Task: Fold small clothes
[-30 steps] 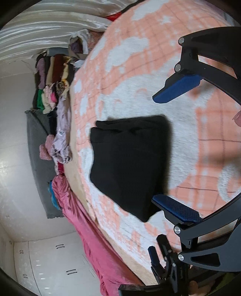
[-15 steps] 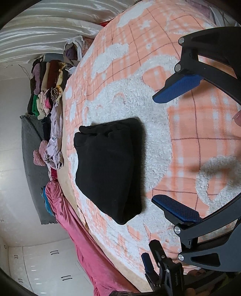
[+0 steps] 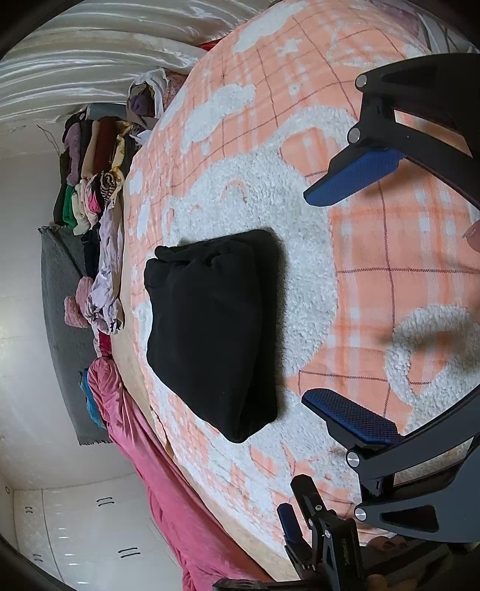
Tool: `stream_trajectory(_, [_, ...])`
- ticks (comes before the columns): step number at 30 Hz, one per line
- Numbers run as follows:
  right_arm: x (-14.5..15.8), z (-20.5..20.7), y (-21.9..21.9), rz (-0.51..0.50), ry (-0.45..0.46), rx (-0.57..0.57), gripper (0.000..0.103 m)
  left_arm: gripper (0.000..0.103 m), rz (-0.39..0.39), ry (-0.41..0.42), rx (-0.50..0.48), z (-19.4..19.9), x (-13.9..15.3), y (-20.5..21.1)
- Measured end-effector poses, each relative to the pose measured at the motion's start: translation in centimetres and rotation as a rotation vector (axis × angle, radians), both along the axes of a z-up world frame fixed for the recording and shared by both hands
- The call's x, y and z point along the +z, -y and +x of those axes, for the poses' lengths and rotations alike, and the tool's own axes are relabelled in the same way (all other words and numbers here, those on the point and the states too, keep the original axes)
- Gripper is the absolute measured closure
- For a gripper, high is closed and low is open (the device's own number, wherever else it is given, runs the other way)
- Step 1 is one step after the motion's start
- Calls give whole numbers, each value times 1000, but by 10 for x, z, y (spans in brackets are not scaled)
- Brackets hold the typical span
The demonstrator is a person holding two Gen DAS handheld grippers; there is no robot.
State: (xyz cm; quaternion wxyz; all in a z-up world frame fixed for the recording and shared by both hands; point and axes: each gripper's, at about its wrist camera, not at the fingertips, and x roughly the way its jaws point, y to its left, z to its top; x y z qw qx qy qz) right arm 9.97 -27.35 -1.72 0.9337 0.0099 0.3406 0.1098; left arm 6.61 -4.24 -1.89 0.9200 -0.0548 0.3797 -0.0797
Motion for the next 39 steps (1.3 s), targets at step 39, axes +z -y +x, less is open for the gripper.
stream_trajectory(39, [-6, -1, -1, 1, -9, -7, 4, 10, 33, 5, 0, -1, 1, 2])
